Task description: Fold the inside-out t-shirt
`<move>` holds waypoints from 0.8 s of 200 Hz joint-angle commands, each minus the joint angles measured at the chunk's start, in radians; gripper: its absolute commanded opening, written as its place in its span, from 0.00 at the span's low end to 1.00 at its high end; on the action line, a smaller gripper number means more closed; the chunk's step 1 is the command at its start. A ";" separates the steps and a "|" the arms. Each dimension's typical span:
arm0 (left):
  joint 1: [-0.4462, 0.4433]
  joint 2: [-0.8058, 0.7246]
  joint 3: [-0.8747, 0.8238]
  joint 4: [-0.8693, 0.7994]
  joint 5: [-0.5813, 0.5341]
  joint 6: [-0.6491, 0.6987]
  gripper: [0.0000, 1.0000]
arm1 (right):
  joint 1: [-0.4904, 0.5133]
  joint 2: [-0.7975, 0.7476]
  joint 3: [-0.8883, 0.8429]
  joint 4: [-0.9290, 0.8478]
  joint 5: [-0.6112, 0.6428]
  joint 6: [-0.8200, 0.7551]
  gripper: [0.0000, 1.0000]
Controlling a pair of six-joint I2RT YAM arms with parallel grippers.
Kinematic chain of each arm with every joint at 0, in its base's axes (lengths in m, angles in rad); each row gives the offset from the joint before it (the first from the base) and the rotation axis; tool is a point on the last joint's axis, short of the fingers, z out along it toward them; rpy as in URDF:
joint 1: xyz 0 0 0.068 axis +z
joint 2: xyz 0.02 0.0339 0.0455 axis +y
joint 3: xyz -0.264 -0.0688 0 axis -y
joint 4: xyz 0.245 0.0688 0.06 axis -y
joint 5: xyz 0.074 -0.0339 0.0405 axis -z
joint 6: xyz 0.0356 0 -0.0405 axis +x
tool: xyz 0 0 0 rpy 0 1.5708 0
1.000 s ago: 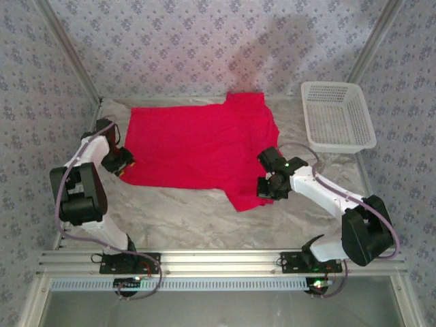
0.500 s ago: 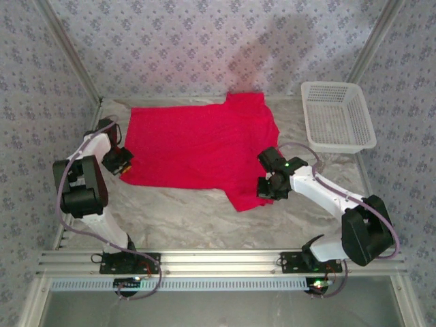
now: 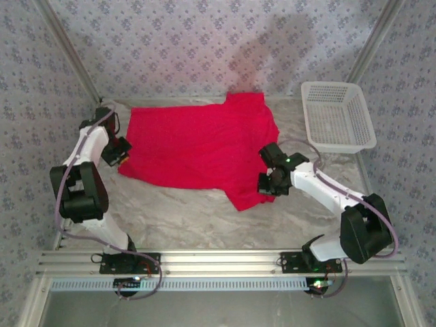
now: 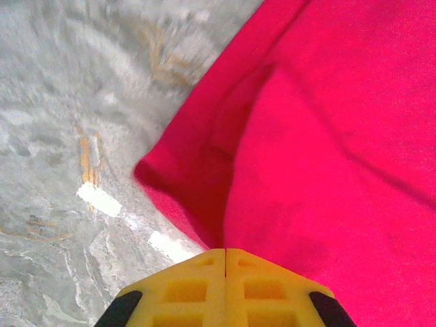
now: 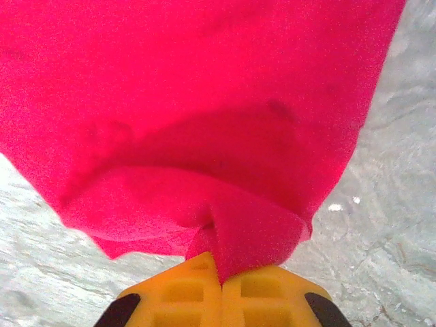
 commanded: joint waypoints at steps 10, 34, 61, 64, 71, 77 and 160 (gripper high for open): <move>-0.006 -0.078 0.185 -0.130 0.007 0.022 0.00 | -0.080 -0.028 0.156 -0.037 0.027 -0.041 0.00; -0.005 -0.091 0.277 -0.177 0.027 0.038 0.00 | -0.150 -0.057 0.257 -0.077 0.027 -0.074 0.00; 0.013 -0.120 0.310 -0.189 0.044 0.047 0.00 | -0.220 -0.106 0.302 -0.113 0.024 -0.095 0.00; 0.016 -0.123 0.309 -0.187 0.048 0.047 0.00 | -0.228 -0.111 0.304 -0.117 0.024 -0.096 0.00; 0.027 -0.133 0.302 -0.183 0.059 0.045 0.00 | -0.241 -0.124 0.305 -0.125 0.024 -0.101 0.00; 0.033 -0.142 0.294 -0.178 0.070 0.043 0.00 | -0.250 -0.137 0.302 -0.131 0.020 -0.103 0.00; 0.149 -0.546 -0.162 -0.201 0.167 0.038 0.00 | -0.252 -0.418 0.018 -0.334 -0.125 -0.042 0.00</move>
